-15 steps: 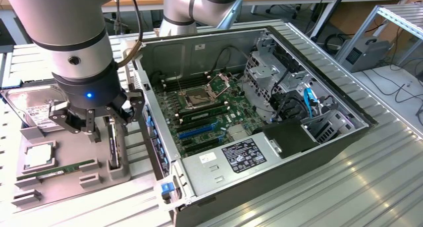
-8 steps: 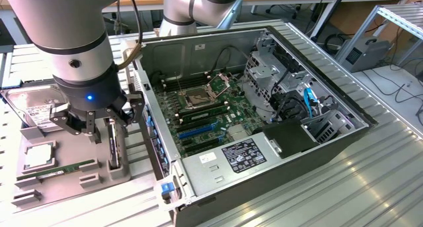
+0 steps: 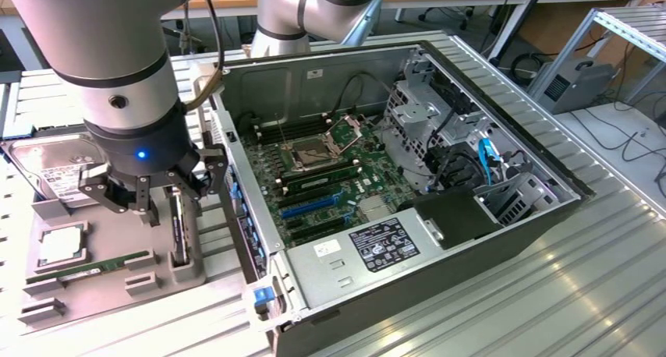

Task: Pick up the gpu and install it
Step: 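Pick up the gpu and move the gpu toward the slot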

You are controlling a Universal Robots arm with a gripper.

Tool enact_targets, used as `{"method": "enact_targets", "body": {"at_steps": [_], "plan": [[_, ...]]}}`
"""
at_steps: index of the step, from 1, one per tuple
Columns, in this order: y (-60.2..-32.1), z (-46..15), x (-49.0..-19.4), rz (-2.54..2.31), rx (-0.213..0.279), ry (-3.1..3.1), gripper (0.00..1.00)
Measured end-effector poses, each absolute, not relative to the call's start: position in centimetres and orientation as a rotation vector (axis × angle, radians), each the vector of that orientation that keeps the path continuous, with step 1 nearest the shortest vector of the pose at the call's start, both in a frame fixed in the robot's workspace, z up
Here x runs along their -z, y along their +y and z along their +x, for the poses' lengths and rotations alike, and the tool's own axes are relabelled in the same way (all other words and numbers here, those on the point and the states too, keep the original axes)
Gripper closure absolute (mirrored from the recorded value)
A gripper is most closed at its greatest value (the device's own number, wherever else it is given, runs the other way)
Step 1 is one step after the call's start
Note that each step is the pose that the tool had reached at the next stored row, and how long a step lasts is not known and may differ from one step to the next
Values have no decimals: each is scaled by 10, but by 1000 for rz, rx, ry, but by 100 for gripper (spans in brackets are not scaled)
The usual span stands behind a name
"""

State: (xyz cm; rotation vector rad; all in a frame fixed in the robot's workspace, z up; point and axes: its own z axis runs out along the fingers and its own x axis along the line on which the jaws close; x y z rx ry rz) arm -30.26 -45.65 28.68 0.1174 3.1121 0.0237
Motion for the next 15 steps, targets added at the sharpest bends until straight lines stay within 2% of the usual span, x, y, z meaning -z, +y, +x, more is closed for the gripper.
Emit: {"method": "enact_targets", "body": {"at_steps": [15], "plan": [[-456, -303, -284, 117, -24, 3112, 46]]}}
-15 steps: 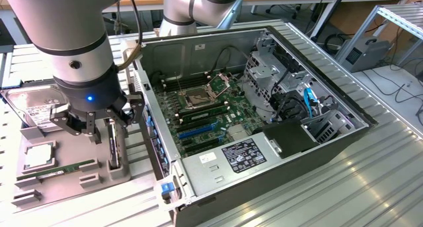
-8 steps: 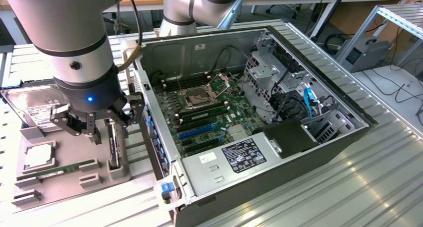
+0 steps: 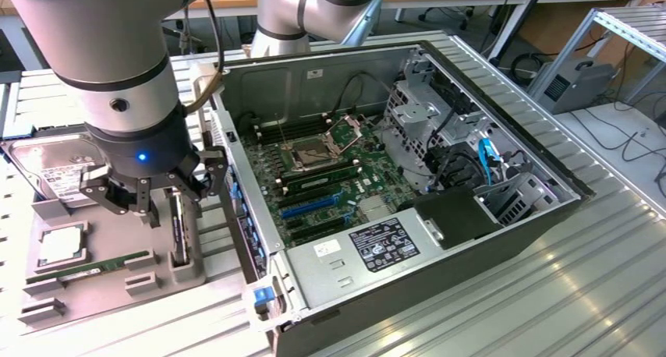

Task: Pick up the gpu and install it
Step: 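Pick up the gpu and move the gpu toward the slot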

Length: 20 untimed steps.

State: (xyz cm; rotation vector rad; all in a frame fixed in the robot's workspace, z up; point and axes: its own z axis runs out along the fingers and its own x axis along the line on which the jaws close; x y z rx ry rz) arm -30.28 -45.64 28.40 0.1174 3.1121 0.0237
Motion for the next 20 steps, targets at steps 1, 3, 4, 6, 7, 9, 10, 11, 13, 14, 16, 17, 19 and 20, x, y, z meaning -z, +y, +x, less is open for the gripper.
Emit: {"method": "enact_targets", "body": {"at_steps": [1, 3, 4, 6, 7, 9, 10, 11, 13, 14, 16, 17, 19, 20], "plan": [[-456, -303, -284, 117, -24, 3112, 46], [-456, -303, -283, 117, -24, 3112, 46], [-456, -303, -283, 117, -24, 3112, 46], [-456, -303, -282, 117, -24, 3112, 46], [-456, -303, -282, 117, -24, 3112, 46], [-456, -303, -282, 117, -24, 3112, 46], [-456, -303, -282, 117, -24, 3112, 46], [-456, -303, -281, 117, -24, 3112, 46], [-456, -303, -281, 117, -24, 3112, 46], [-456, -303, -281, 117, -24, 3112, 46], [-456, -303, -280, 117, -24, 3112, 46], [-456, -303, -280, 117, -24, 3112, 46], [-456, -303, -279, 117, -24, 3112, 46], [-456, -303, -279, 117, -24, 3112, 46]]}}
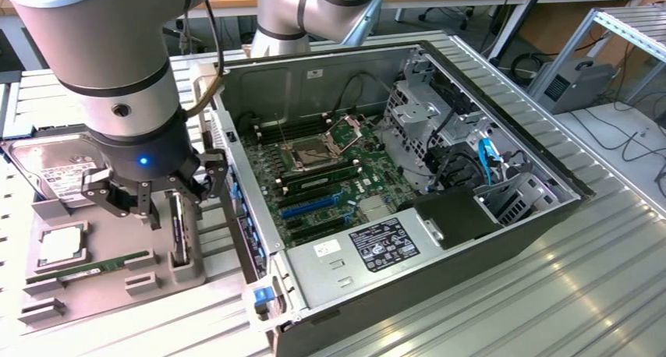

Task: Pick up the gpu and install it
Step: 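Pick up the gpu and move the gpu toward the slot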

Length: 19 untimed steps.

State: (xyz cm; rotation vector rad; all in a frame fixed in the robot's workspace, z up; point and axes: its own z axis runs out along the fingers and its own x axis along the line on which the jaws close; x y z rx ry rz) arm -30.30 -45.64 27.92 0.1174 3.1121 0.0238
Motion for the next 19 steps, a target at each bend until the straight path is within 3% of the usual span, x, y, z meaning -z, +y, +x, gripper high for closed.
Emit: {"method": "enact_targets", "body": {"at_steps": [19], "plan": [[-442, -303, -269, 117, -24, 3112, 46]]}}
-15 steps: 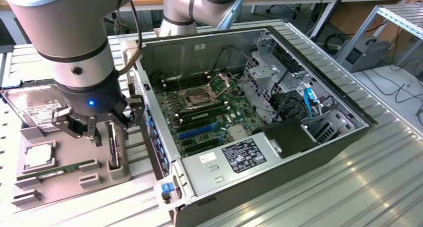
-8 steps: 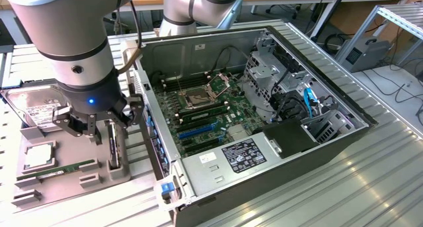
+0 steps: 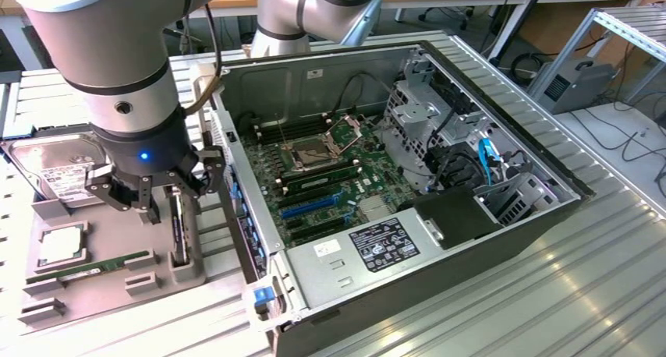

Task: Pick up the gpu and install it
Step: 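Pick up the gpu and move the gpu toward the slot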

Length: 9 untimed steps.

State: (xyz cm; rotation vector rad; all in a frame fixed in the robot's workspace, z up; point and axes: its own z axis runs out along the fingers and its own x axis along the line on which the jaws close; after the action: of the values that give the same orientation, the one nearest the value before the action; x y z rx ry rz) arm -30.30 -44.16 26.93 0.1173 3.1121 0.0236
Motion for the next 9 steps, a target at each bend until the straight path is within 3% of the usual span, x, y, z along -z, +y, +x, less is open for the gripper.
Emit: {"method": "enact_targets", "body": {"at_steps": [9], "plan": [[-429, -303, -262, 117, -24, 3112, 46]]}}
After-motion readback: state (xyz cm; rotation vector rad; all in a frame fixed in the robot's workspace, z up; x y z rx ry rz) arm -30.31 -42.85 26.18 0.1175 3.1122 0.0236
